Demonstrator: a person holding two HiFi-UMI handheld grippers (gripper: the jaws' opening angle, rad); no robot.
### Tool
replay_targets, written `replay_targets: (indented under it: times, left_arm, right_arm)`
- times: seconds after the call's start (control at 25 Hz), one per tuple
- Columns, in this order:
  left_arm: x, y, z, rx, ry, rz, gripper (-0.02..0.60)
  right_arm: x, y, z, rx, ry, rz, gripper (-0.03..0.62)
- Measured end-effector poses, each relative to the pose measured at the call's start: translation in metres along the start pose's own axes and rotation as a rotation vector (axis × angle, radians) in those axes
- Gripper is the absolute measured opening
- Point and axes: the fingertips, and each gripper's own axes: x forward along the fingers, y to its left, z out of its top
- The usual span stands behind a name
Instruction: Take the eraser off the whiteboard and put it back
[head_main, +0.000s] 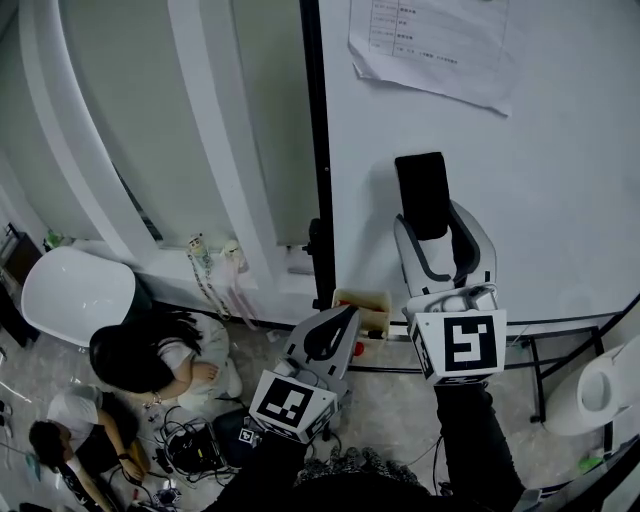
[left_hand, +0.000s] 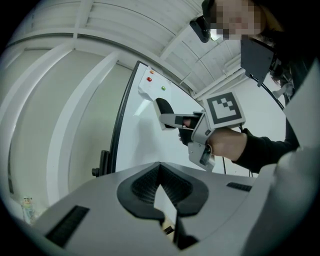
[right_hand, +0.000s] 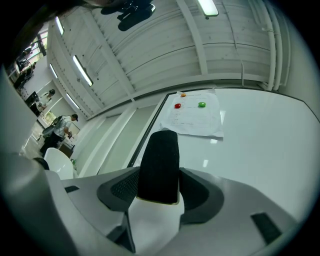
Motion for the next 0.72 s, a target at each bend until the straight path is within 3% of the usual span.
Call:
replay_targets:
  times: [0.72]
  left_arm:
    - [0.023, -0.03, 0.005, 0.024, -0.008, -0.022, 0.002]
  right_arm:
    - [-0.075, -0.042, -0.015, 0.028, 0.031, -0.056, 0.253]
